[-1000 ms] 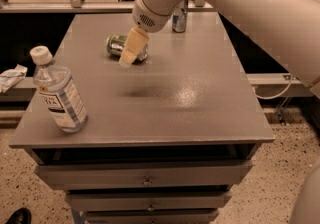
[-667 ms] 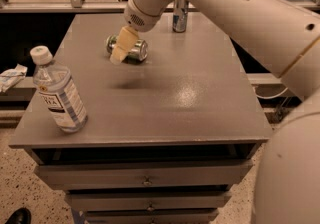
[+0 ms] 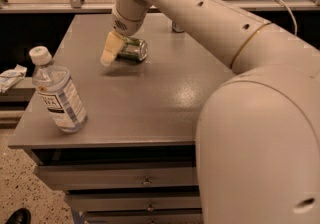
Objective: Place green can upright
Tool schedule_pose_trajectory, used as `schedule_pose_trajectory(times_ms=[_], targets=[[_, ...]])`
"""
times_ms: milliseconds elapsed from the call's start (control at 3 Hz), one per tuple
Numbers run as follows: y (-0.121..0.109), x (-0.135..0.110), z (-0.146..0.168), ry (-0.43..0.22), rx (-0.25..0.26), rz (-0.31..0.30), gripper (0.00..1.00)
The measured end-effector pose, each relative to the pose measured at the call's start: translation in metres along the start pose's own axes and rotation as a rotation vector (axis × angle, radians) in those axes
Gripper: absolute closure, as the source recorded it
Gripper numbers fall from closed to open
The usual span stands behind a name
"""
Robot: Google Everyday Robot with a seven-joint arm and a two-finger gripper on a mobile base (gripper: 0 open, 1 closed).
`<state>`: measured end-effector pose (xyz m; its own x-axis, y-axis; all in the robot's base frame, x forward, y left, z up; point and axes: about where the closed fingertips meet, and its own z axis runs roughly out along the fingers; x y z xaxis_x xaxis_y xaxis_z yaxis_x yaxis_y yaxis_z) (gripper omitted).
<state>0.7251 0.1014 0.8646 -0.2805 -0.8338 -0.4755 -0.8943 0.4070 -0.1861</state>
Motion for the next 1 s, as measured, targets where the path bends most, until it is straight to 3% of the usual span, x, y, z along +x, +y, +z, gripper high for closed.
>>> schedule_pose_trajectory(times_ms=[333,667,1000], targets=[[-0.0096,0.0015,0.0201,0.053,-0.002,0.000,0.03],[-0.0165,0.0048,0.0254,0.097,-0.005,0.003,0.34],[-0.0192,0.0014,0.0193,0.113,-0.010,-0.003,0.57]])
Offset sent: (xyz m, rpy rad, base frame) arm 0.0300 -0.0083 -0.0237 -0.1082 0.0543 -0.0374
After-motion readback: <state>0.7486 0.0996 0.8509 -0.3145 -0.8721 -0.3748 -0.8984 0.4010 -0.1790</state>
